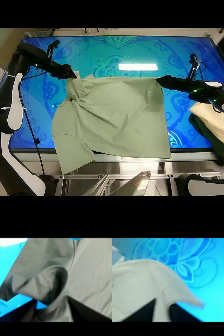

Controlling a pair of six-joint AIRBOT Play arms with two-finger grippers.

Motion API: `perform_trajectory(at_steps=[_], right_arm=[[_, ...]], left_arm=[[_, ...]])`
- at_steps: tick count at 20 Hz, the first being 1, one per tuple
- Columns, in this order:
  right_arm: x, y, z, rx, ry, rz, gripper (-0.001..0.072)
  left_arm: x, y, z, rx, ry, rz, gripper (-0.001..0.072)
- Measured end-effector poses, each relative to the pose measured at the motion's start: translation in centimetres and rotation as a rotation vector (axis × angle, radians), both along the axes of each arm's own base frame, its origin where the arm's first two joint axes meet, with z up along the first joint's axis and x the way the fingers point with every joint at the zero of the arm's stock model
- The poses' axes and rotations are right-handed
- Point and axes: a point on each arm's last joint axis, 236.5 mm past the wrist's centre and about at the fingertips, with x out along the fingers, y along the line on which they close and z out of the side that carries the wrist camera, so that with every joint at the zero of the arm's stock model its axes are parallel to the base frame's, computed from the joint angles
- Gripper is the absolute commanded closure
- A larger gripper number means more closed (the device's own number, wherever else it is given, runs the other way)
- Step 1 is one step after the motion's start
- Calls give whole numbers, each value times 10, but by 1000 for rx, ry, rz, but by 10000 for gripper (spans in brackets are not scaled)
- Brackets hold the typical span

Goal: Fold the shirts.

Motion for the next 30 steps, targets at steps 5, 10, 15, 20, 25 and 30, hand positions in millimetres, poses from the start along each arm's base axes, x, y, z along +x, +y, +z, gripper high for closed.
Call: perform_trajectory(at_steps=[5, 10, 15, 20, 25, 30], right_arm=[[-24, -27, 20, -62, 61, -13, 348], [-84, -60, 38, -75, 168, -61, 466], [-164, -53, 20, -22, 302, -136, 423], [-216, -58, -25, -30, 508, -238, 131], [-230, -63, -50, -38, 609, -268, 132], [-228, -70, -59, -59, 614, -285, 133]], left_arm=[[-21, 42, 12, 0, 103, 88, 493], [-79, 103, 13, 24, 240, 292, 699], [-178, 149, -15, 160, 341, 463, 683], [-251, 170, -47, 198, 369, 609, 7], [-295, 164, -75, 99, 541, 698, 7], [-308, 115, -89, -114, 727, 605, 8]])
